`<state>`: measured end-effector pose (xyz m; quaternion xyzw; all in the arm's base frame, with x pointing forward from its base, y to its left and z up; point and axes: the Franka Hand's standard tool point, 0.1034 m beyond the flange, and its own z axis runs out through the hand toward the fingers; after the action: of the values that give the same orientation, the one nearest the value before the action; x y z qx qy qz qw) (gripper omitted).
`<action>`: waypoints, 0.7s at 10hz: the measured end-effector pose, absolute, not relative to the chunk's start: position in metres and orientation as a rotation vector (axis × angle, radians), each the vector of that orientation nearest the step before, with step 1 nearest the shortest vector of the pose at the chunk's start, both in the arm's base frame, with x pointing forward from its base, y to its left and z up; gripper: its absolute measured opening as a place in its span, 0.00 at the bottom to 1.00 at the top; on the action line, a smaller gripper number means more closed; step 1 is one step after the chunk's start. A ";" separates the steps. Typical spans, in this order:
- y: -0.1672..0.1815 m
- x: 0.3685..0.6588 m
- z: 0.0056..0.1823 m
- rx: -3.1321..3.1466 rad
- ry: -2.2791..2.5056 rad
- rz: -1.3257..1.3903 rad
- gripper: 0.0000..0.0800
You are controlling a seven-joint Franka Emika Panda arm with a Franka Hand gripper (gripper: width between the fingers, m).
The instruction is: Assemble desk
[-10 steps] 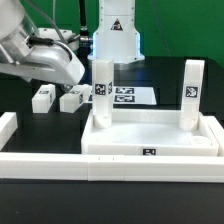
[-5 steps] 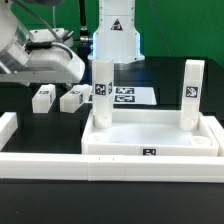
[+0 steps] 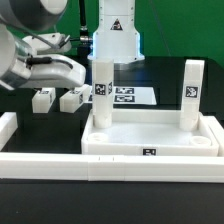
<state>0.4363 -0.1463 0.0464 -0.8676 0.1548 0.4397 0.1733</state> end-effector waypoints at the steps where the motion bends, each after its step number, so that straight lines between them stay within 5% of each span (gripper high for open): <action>1: -0.145 0.436 0.045 -2.441 0.432 1.279 0.81; 7: -0.139 0.424 0.035 -2.427 0.485 1.431 0.81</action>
Offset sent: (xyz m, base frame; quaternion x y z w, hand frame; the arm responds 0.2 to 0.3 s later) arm 0.0000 0.0000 0.0000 0.0000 0.0000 0.0000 1.0000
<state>0.4242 -0.1394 0.0350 -0.8404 0.1681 0.4955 0.1410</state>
